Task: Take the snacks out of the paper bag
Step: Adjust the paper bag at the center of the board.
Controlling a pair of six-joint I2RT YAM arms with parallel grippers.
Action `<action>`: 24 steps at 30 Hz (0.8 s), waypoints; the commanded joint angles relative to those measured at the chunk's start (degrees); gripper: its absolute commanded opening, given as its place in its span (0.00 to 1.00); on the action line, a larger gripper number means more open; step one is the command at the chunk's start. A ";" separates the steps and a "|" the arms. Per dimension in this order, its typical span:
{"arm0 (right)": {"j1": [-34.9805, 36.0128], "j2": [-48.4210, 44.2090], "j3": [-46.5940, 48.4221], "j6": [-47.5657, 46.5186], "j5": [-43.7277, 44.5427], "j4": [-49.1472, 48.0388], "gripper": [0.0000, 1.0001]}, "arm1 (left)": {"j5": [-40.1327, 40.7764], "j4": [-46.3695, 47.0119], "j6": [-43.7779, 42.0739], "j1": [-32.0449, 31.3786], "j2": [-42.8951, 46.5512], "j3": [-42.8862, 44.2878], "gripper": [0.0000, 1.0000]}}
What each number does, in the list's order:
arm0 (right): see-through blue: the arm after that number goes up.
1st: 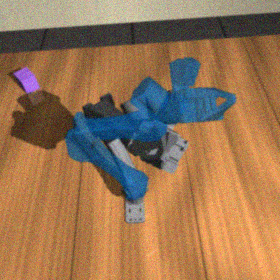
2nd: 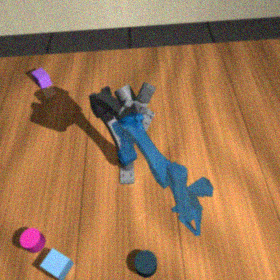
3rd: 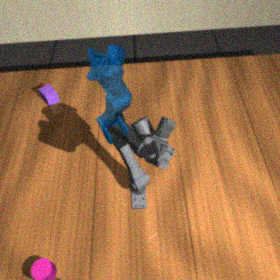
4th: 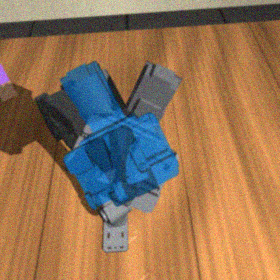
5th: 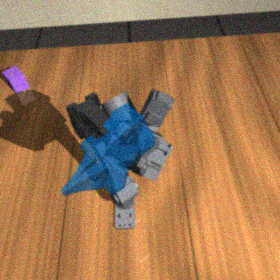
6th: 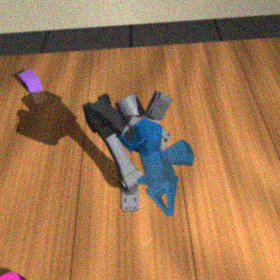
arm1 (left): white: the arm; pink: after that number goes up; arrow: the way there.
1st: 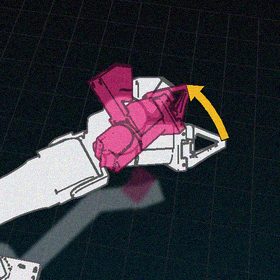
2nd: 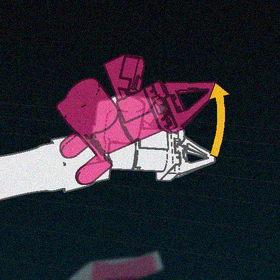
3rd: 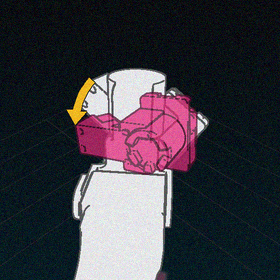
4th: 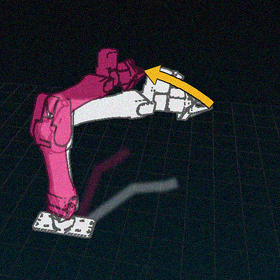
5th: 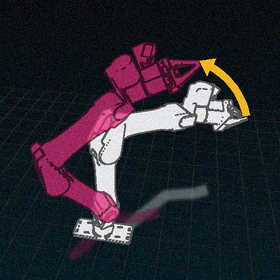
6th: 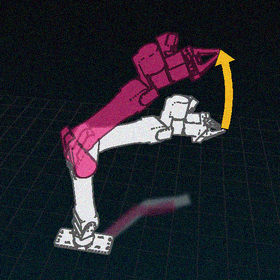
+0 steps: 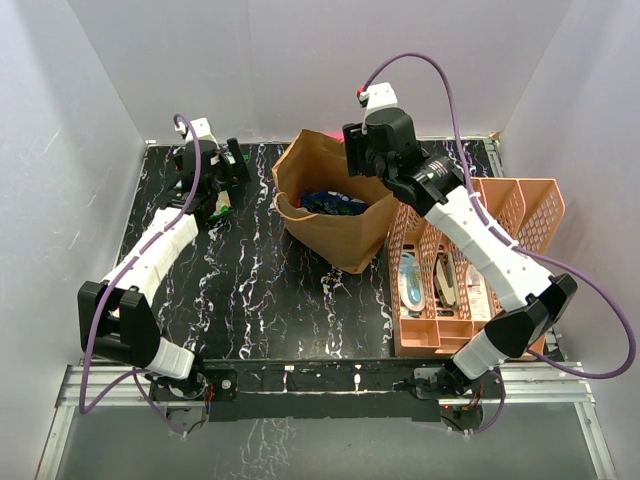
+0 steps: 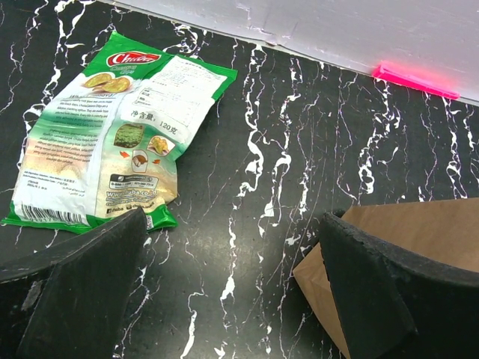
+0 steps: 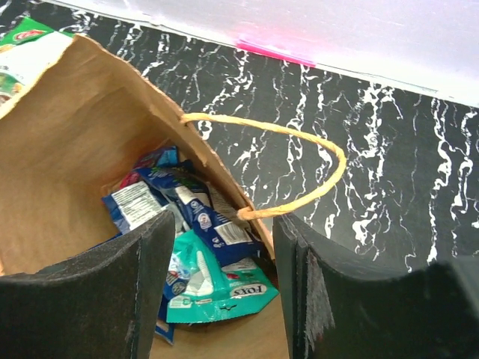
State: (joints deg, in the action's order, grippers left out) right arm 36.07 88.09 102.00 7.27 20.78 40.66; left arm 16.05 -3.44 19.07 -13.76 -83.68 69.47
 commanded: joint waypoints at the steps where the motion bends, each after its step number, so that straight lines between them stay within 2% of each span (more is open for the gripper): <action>1: -1.94 0.62 4.30 -0.23 4.01 -0.24 0.61 | 0.69 0.65 -0.36 -0.22 2.74 -0.47 0.98; 3: -3.72 0.52 4.41 1.02 0.20 -0.82 0.64 | 0.69 0.61 -0.35 -0.24 2.68 -0.47 0.98; 8: -9.52 0.76 2.14 10.28 -19.64 -6.01 0.65 | 1.14 0.58 -0.52 -0.29 2.12 -0.37 0.98; 12: -11.41 1.27 -0.08 15.90 -27.77 -11.30 0.65 | 1.58 0.72 -0.59 -0.29 2.16 -0.56 0.98; 13: -12.21 1.43 -0.51 17.18 -29.16 -12.33 0.63 | 1.74 0.76 -0.61 -0.25 2.24 -0.61 0.98; 15: -13.85 1.84 -0.85 19.39 -30.67 -13.35 0.48 | 1.79 0.72 -0.70 -0.28 2.25 -0.61 0.98; 16: -14.42 2.03 -0.85 20.31 -31.16 -13.56 0.47 | 1.67 0.72 -0.70 -0.27 2.23 -0.59 0.98; 24: -17.01 1.50 -4.37 24.41 -34.77 -18.58 0.45 | 1.05 0.42 -0.54 -0.30 2.37 -0.22 0.98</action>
State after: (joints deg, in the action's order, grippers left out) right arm 19.79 90.56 99.46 28.47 -10.72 28.84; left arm 16.91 -3.46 19.03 -13.74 -83.68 69.32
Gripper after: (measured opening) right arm 0.459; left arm 0.983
